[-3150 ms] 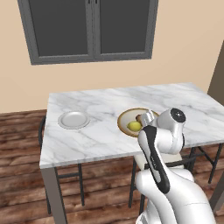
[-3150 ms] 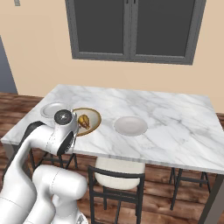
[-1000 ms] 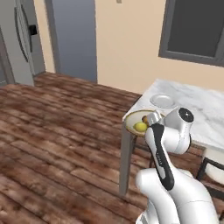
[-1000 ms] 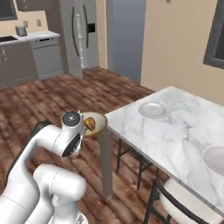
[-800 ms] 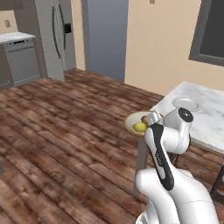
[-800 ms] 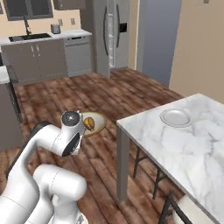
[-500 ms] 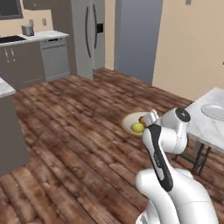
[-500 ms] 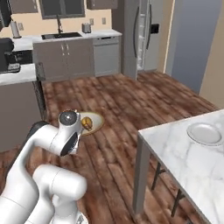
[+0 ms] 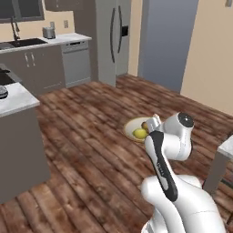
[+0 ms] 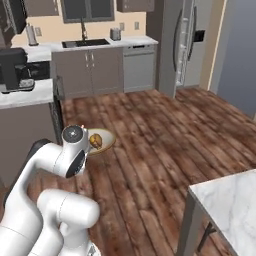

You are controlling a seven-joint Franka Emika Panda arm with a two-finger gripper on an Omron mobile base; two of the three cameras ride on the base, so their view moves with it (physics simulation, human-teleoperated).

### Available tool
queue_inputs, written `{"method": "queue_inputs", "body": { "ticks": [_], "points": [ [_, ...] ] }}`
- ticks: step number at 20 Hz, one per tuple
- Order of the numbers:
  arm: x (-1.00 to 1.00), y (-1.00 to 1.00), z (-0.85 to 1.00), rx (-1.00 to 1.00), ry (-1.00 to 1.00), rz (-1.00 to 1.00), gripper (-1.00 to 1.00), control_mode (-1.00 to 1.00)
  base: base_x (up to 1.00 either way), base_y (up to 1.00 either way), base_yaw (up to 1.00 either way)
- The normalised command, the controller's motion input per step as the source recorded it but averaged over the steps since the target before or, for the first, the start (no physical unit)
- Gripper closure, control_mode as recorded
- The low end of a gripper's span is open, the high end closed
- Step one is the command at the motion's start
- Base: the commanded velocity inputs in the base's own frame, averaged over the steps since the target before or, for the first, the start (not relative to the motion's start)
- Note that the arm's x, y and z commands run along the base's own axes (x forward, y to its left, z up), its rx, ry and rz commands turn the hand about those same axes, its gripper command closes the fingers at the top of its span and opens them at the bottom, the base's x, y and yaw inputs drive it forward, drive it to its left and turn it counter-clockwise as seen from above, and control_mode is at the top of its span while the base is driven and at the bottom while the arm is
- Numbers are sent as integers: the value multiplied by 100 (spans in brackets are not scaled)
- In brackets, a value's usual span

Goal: Pick the chicken drumstick and lemon from their plates and place them in the bowl. Then put the bowl in the fridge.

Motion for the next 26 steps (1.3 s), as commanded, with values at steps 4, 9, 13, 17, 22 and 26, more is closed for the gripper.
{"method": "queue_inputs", "body": {
  "ticks": [4, 9, 13, 17, 22, 26],
  "points": [
    [0, 0, 0, 0, 0, 0, 100, 100, 91, 29, 4],
    [0, 0, 0, 0, 0, 0, 100, 100, 89, 24, -10],
    [0, 0, 0, 0, 0, 0, 100, 100, 81, 21, -24],
    [0, 0, 0, 0, 0, 0, 100, 100, 76, 20, -30],
    [0, 0, 0, 0, 0, 0, 100, 100, 69, 19, -37],
    [0, 0, 0, 0, 0, 0, 100, 100, 70, 8, -33]
  ]
}}
